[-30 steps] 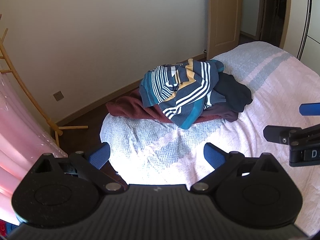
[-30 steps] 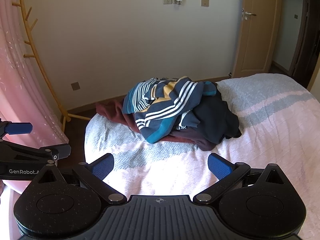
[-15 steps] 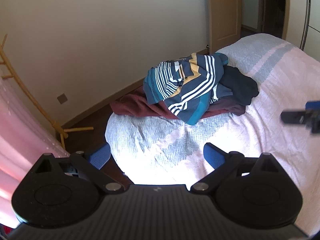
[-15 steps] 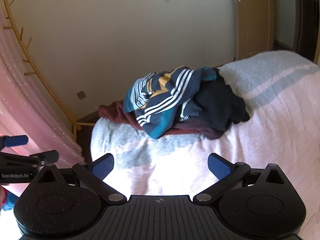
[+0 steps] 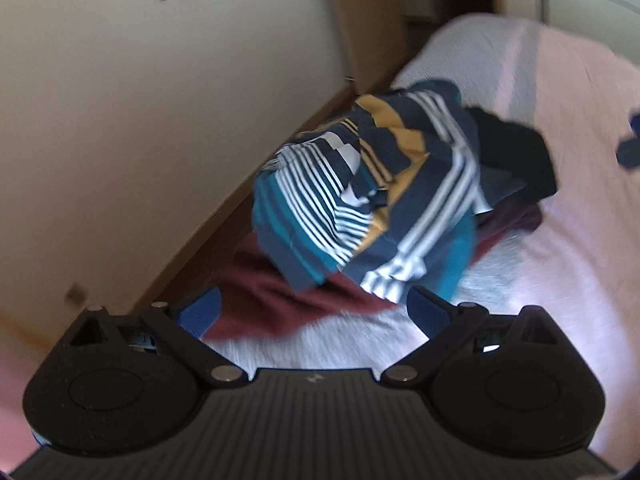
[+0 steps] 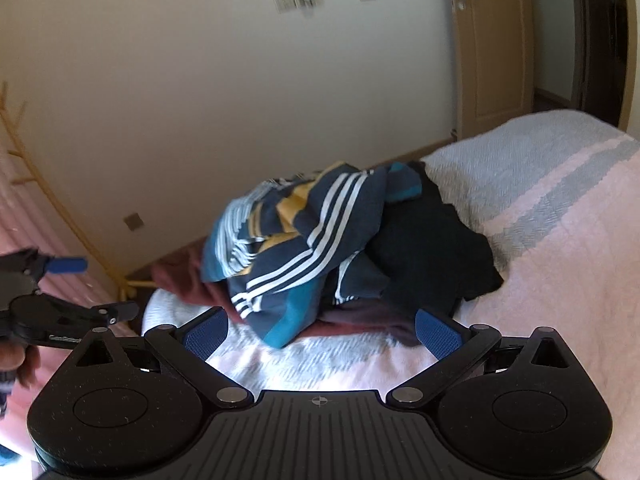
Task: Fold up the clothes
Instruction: 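Grasp the striped sweater with the left tool while the right tool grasps it too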
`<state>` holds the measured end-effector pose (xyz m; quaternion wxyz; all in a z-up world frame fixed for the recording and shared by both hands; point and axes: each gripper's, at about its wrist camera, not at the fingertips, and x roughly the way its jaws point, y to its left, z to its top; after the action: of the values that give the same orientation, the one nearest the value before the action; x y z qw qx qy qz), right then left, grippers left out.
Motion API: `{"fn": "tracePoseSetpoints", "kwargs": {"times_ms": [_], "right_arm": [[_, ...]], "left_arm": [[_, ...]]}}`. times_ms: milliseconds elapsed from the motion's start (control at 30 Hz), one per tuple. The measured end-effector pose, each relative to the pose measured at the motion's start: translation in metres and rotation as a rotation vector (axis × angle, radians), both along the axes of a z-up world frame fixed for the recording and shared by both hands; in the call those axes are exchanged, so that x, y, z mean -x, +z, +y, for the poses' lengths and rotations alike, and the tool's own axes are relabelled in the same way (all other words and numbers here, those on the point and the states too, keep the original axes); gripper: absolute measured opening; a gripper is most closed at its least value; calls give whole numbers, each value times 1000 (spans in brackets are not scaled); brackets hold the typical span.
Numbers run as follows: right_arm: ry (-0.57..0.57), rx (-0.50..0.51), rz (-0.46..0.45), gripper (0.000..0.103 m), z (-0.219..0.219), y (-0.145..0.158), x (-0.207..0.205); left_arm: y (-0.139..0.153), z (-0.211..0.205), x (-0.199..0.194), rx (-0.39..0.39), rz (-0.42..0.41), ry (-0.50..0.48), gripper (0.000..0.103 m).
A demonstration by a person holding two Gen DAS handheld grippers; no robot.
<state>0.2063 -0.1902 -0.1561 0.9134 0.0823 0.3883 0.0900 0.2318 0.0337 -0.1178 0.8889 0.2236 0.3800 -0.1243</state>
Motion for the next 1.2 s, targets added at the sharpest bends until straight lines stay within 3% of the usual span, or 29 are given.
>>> {"fn": "tracePoseSetpoints", "kwargs": {"times_ms": [167,300,433,533,600,633,667,767,967,1067,1200], "right_arm": [[-10,38,57,102,13,-36,-93],[22,126,83,102,28,-67,-156],[111,232,113,102,45,-100,-199],[145,242,135,99,48,-113,-216],[140,233,151,82,46,-114,-219],[135,227,158,67,45,-114,-220],[132,216,160,42,41,-111,-219],[134,175,136,17,28,-93,-210],[55,34,29,7,-14,-39,-152],[7,13,2,7,-33,-18,-94],[-41,4,-1,6,-54,-8,5]], "left_arm": [[-59,6,-83,-94,-10,-220,95],[-99,6,-120,-138,-9,-372,94],[-110,11,-137,-63,22,-468,88],[-107,22,-142,-3,58,-494,67],[-104,29,-144,28,89,-504,36],[-97,32,-144,38,91,-507,30],[-90,34,-144,48,92,-511,17],[-63,41,-134,45,9,-532,9],[11,26,-81,92,-112,-683,7],[41,6,-33,122,-141,-788,6],[68,-43,61,137,-139,-952,6]]}}
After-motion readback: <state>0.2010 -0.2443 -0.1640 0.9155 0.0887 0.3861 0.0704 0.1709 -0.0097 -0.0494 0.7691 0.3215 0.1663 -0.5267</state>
